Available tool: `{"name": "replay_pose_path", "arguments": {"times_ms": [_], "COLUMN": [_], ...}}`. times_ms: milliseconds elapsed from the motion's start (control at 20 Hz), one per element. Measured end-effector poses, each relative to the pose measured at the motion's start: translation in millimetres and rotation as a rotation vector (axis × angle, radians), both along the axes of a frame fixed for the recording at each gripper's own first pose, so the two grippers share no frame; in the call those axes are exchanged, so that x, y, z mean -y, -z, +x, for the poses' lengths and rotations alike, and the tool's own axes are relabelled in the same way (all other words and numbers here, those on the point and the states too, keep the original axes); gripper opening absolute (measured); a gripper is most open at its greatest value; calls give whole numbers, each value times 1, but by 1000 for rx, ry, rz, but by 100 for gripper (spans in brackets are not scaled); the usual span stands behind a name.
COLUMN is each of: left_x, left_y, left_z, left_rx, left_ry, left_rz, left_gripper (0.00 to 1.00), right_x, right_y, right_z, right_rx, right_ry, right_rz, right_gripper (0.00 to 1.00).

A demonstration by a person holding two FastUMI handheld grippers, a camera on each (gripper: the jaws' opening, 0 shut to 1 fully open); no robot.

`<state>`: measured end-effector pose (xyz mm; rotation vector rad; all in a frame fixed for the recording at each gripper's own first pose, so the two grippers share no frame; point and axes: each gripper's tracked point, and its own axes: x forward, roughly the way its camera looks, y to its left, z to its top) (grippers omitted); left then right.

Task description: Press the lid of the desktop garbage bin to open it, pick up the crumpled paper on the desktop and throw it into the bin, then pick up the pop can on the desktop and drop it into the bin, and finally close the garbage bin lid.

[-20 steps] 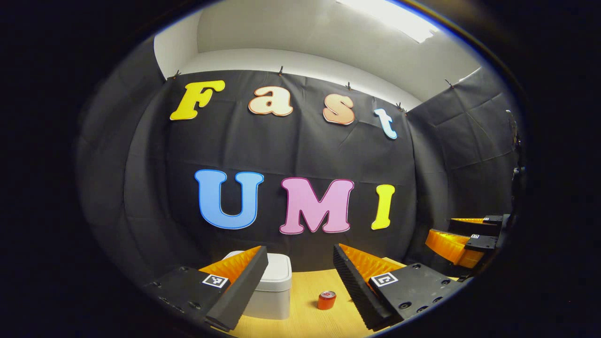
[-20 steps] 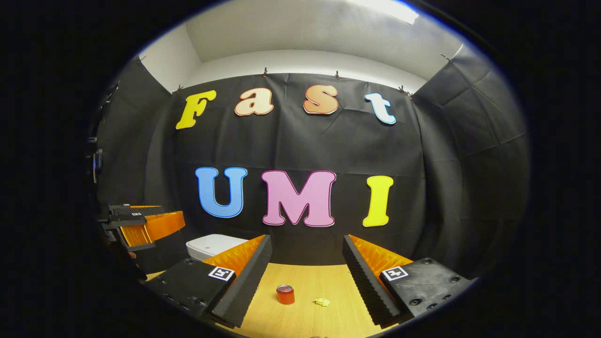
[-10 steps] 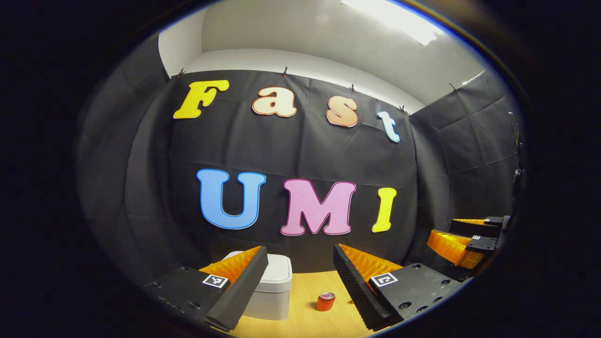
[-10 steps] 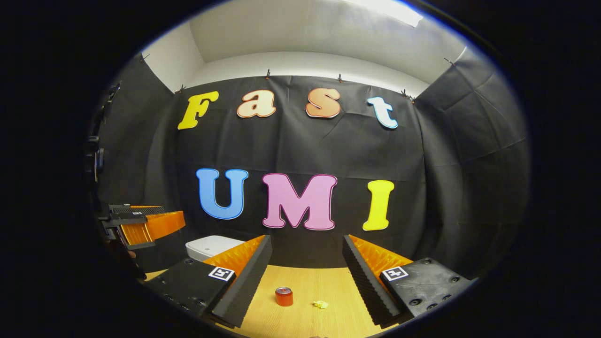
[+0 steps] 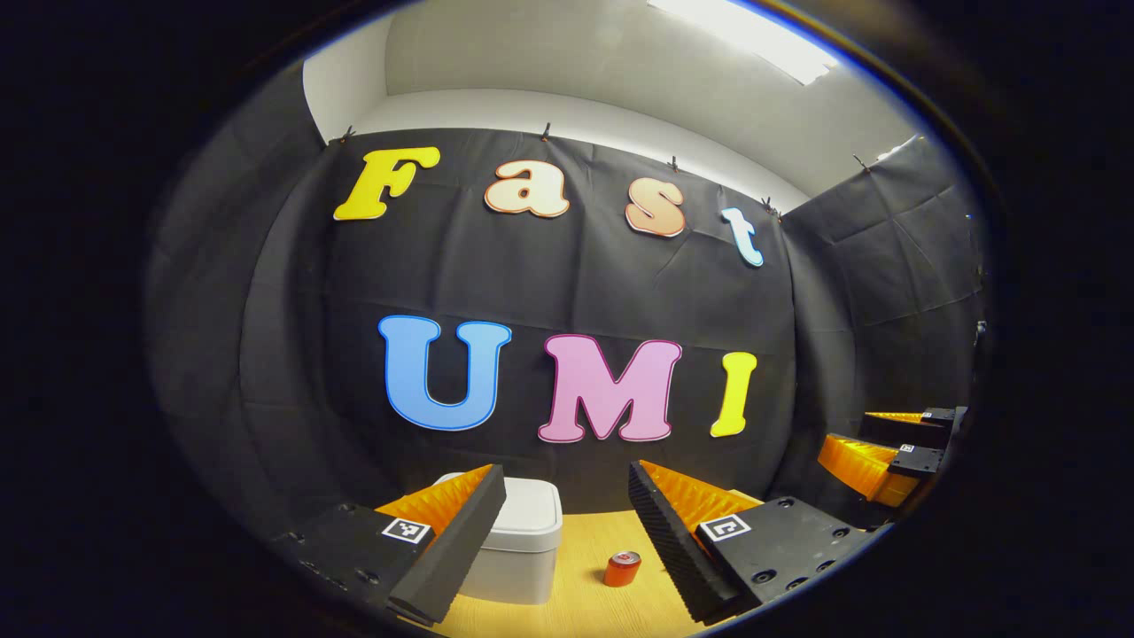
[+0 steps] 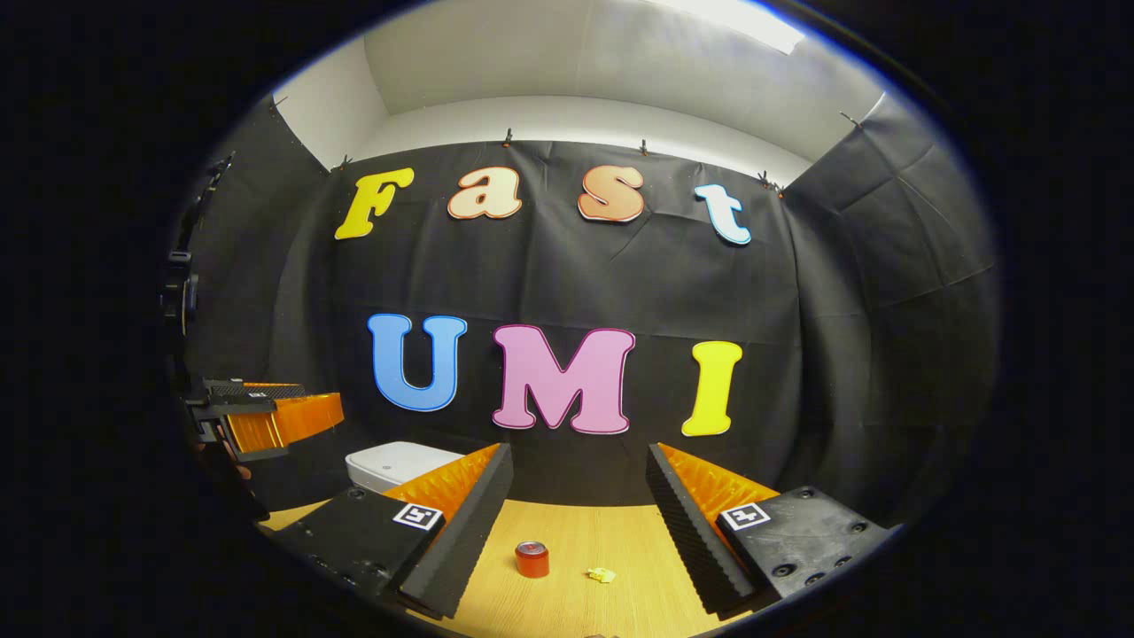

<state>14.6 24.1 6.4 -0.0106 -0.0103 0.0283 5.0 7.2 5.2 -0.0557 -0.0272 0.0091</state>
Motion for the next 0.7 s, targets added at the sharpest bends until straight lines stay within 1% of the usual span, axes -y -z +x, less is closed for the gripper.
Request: {"name": "replay_pose_path", "arguments": {"times_ms": [200,250,300,400,500,600,650,700], "left_x": [-20,-27,-32,-46,-58,-71,-76,-82], "left_y": [0,0,2,10,20,33,41,49], "left_z": [14,20,28,42,62,84,93,102], "left_rx": [3,5,1,-3,-14,-42,-62,-82], "left_ry": [-37,-45,-51,-70,-73,-71,-70,-76], "left_rz": [14,19,21,24,26,32,28,25], "left_gripper": [94,94,94,88,81,64,62,54], "right_x": [5,6,6,7,7,8,9,10], "right_y": [-2,-3,-2,1,2,6,9,12], "right_z": [4,5,6,7,9,9,10,10], "right_rx": [9,10,8,-1,-8,-18,-27,-37], "right_ry": [14,17,17,16,15,14,15,18], "right_rz": [-4,-5,-4,-3,-8,-19,-23,-26], "right_gripper": [97,86,98,98,98,97,97,97]}}
